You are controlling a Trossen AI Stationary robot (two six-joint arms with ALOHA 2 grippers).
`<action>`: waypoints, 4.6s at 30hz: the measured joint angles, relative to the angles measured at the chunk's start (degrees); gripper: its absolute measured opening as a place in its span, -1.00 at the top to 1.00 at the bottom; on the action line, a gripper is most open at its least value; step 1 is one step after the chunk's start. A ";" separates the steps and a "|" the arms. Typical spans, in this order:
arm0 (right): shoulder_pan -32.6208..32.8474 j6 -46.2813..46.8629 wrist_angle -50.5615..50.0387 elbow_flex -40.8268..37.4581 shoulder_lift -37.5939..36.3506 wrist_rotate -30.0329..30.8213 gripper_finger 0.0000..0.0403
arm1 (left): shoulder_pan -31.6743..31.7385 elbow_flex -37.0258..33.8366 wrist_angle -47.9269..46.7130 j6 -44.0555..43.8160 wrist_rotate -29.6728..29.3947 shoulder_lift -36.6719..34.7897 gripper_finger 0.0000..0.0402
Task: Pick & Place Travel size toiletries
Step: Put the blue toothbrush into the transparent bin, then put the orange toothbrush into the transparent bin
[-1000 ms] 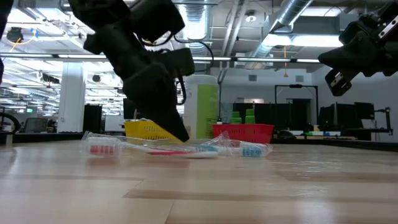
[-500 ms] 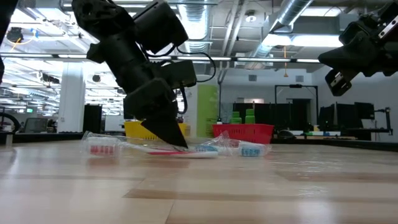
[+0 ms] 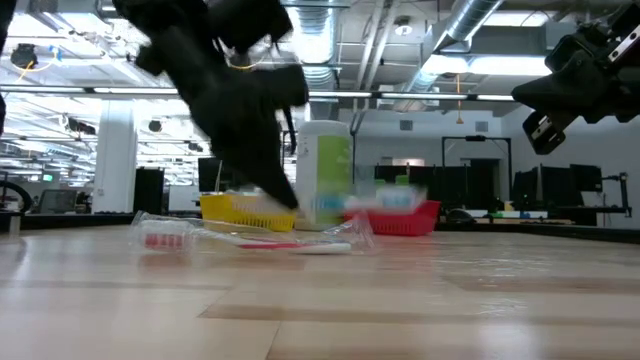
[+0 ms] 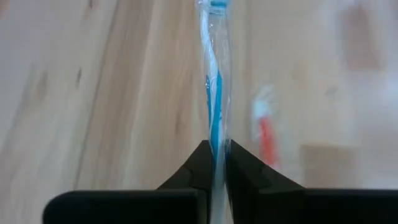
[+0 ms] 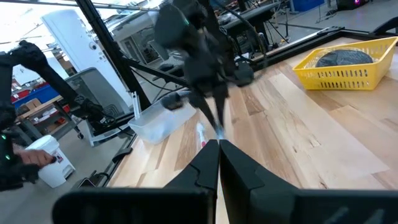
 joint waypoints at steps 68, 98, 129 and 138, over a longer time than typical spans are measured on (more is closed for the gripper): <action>-0.09 -0.42 -0.09 -0.01 -0.04 0.04 0.97 | -38.21 0.07 -42.88 -22.94 1.67 -21.49 0.22; -0.11 -0.44 -0.09 -0.02 -0.04 0.04 0.97 | -7.13 0.17 -5.08 -8.69 -2.62 -8.84 -0.06; -0.11 -1.79 -0.09 -0.01 -0.04 0.04 0.97 | -6.54 0.31 6.15 -5.71 -2.39 8.50 0.49; -0.11 -1.53 -0.10 -0.01 -0.04 0.02 0.97 | -6.21 0.24 6.28 -8.77 -0.90 8.29 0.93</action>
